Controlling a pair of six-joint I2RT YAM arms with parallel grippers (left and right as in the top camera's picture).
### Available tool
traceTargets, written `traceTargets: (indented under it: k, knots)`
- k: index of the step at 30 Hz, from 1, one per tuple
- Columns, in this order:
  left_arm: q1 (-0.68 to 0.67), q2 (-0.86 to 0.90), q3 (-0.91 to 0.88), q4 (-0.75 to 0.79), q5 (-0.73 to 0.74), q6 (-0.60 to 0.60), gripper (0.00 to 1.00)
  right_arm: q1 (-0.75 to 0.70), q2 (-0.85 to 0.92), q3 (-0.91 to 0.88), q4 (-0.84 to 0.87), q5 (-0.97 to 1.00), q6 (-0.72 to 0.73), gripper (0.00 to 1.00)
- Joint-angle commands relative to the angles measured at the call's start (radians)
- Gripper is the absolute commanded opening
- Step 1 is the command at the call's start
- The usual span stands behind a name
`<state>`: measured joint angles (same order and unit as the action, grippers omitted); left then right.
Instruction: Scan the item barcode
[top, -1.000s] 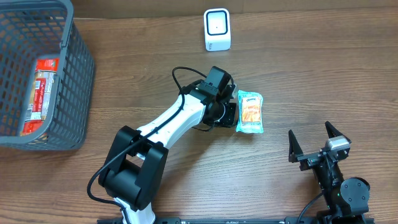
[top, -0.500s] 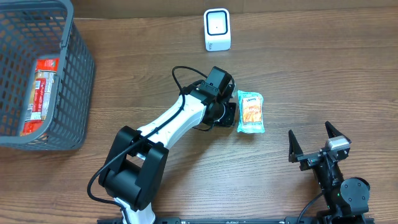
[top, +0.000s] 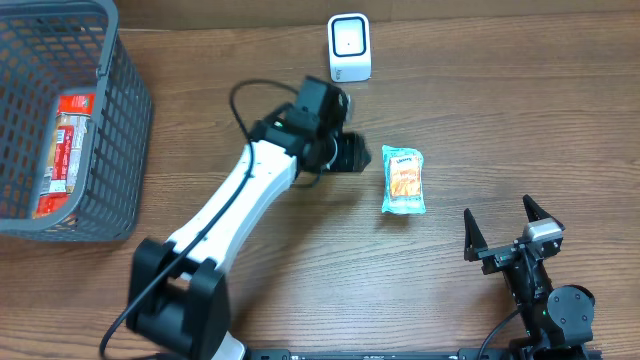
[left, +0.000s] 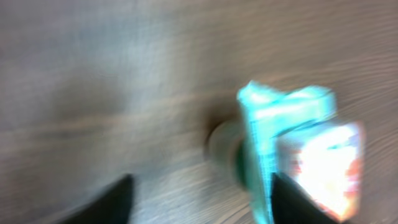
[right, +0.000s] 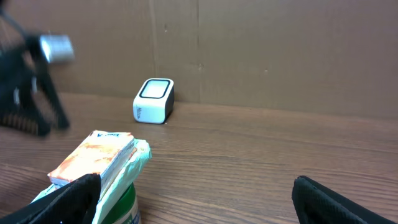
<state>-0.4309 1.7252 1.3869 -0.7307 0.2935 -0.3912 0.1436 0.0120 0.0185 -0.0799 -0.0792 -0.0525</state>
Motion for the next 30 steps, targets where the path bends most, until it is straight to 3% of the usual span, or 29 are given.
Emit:
traceTargets:
  k: [1, 9, 16, 30]
  knots:
    - [-0.016, -0.058, 0.048, 0.013, -0.004, -0.006, 1.0, -0.008, -0.009, -0.011, 0.003, -0.005, -0.005, 1.0]
    - [-0.078, -0.032, 0.044, 0.024, -0.01, -0.063, 1.0, -0.008, -0.009, -0.011, 0.003, -0.005, -0.005, 1.0]
    - [-0.218, -0.019, 0.045, 0.0, -0.237, -0.182, 0.96, -0.008, -0.009, -0.011, 0.003, -0.005, -0.005, 1.0]
    - [-0.311, 0.02, 0.052, -0.006, -0.38, -0.226, 0.92, -0.008, -0.009, -0.011, 0.003, -0.005, -0.005, 1.0]
